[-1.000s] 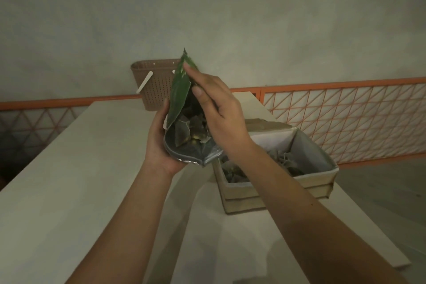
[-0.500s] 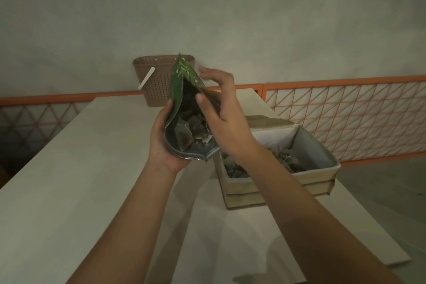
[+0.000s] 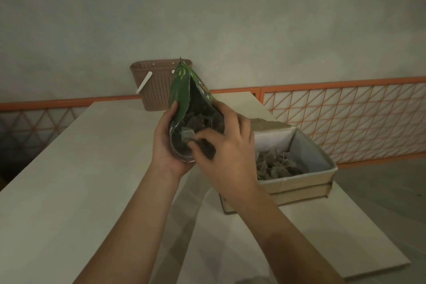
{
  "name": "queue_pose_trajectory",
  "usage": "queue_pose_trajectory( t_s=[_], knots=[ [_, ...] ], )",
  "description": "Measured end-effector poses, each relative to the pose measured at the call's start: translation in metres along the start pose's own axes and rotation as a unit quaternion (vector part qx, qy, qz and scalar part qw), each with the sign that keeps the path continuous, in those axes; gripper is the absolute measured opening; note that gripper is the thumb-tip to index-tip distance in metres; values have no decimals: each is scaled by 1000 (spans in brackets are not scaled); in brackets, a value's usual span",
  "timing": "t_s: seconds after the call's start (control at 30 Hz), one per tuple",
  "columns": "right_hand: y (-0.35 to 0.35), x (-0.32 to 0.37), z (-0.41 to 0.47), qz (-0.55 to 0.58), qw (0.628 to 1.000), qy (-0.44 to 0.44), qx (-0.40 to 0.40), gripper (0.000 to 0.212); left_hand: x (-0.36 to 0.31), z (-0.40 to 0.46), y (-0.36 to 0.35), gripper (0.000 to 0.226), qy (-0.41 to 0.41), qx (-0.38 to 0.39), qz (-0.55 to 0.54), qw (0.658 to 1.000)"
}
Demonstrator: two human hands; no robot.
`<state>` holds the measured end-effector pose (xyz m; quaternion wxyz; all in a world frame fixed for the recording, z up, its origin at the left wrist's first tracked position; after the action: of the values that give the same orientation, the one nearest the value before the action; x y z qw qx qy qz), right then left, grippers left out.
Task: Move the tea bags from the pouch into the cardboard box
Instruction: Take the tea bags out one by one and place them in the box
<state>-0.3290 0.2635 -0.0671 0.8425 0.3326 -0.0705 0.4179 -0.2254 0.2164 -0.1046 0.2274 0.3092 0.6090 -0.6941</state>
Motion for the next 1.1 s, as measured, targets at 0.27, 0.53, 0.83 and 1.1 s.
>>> queue_pose_trajectory(
  t_s=[0.27,0.53,0.83,1.1],
  knots=[
    [50,-42,2,339,923,-158,-92,6,6,5,-10,64,23,5,-28,999],
    [98,-89,-3,437,847,-210,-215,12,10,11,-9,65,26,-8,-33,999],
    [58,-120,-12,212,939,-272,-9,7,12,8,-14,62,18,-4,-29,999],
    [31,-113,-21,86,951,-239,179,25,7,8,-10,64,11,5,-28,1000]
  ],
)
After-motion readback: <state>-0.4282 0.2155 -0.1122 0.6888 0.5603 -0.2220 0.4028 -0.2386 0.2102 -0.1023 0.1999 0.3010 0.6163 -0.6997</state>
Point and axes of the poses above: each hand's wrist, its own z-axis towards the middle knuckle, its own y-axis out of the back of the hand, x = y × z, the point moved 7 cm from there along z, towards the middle knuckle, and after that the axes turned 7 degrees about z, right-handed, at the moved point
